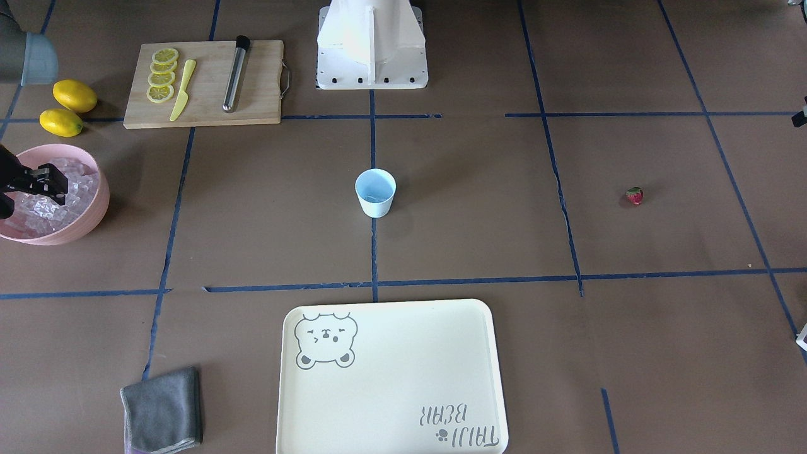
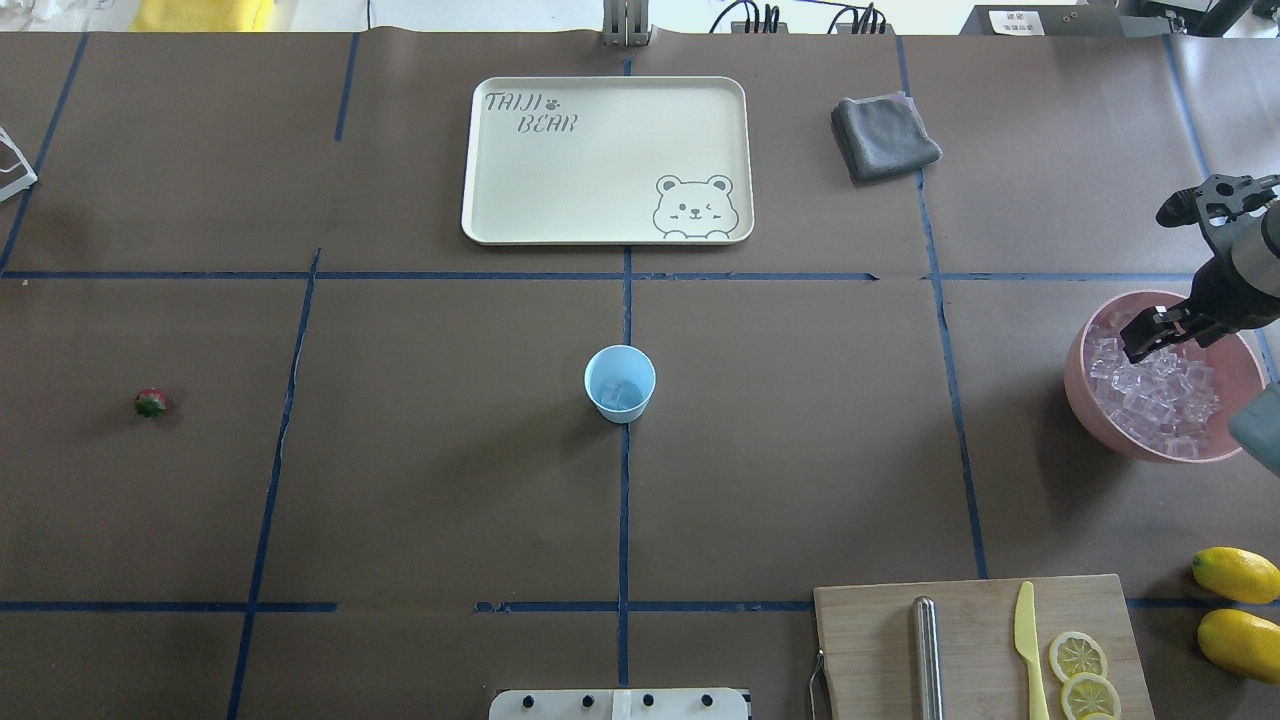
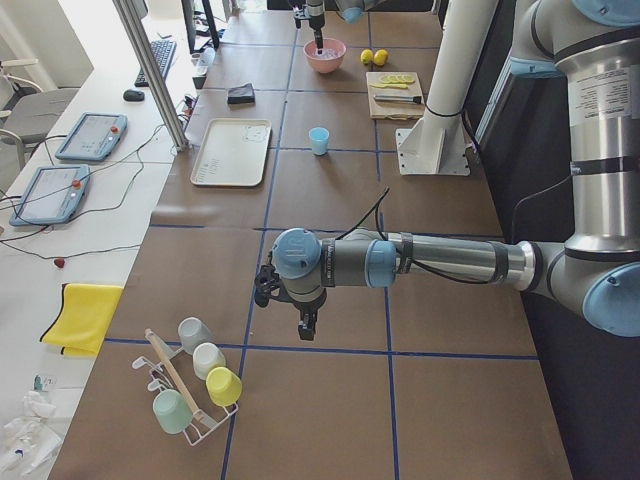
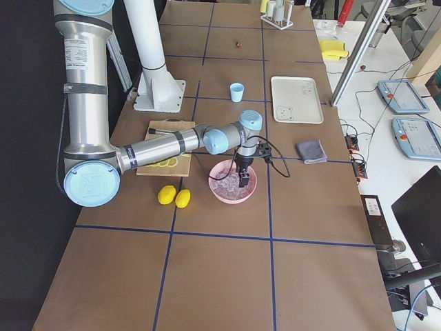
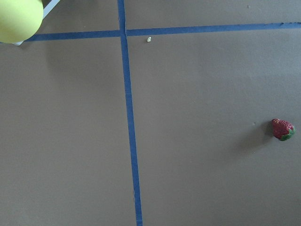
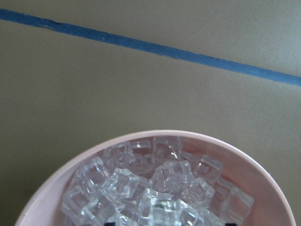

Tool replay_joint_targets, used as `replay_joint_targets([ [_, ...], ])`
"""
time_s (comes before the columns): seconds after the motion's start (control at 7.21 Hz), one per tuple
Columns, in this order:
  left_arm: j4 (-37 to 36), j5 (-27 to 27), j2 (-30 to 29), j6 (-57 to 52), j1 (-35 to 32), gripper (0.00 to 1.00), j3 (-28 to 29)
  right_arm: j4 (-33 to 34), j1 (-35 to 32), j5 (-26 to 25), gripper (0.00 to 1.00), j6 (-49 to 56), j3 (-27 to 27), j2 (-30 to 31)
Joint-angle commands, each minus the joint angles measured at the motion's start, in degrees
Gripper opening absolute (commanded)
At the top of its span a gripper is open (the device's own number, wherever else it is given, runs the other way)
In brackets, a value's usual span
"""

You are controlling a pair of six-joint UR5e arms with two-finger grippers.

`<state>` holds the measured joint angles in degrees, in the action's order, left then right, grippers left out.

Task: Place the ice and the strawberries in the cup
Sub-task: 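Lower the right gripper into the bowl and grasp a third ice cube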

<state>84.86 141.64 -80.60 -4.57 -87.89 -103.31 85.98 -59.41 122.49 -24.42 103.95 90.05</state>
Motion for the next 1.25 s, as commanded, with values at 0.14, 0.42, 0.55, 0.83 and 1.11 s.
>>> replay_joint_targets([
  [0.14,0.04,0.04,0.0,0.0,0.0,1.0,-0.05,-0.37,0.08,0.03,0.74,-0.1,-0.95,-0.23],
  [0.42,0.04,0.04,0.0,0.0,0.0,1.0,-0.05,-0.37,0.17,0.03,0.61,-0.19,-0.95,-0.23],
  [0.55,0.04,0.04,0.0,0.0,0.0,1.0,-0.05,-0.37,0.17,0.03,0.52,-0.19,-1.03,-0.14],
  [0.83,0.04,0.04,0.0,0.0,0.0,1.0,-0.05,-0.37,0.26,0.03,0.22,-0.28,-0.95,-0.14],
  [1.11,0.04,0.04,0.0,-0.09,0.0,1.0,-0.05,-0.37,0.26,0.11,0.02,-0.28,-0.69,-0.23],
])
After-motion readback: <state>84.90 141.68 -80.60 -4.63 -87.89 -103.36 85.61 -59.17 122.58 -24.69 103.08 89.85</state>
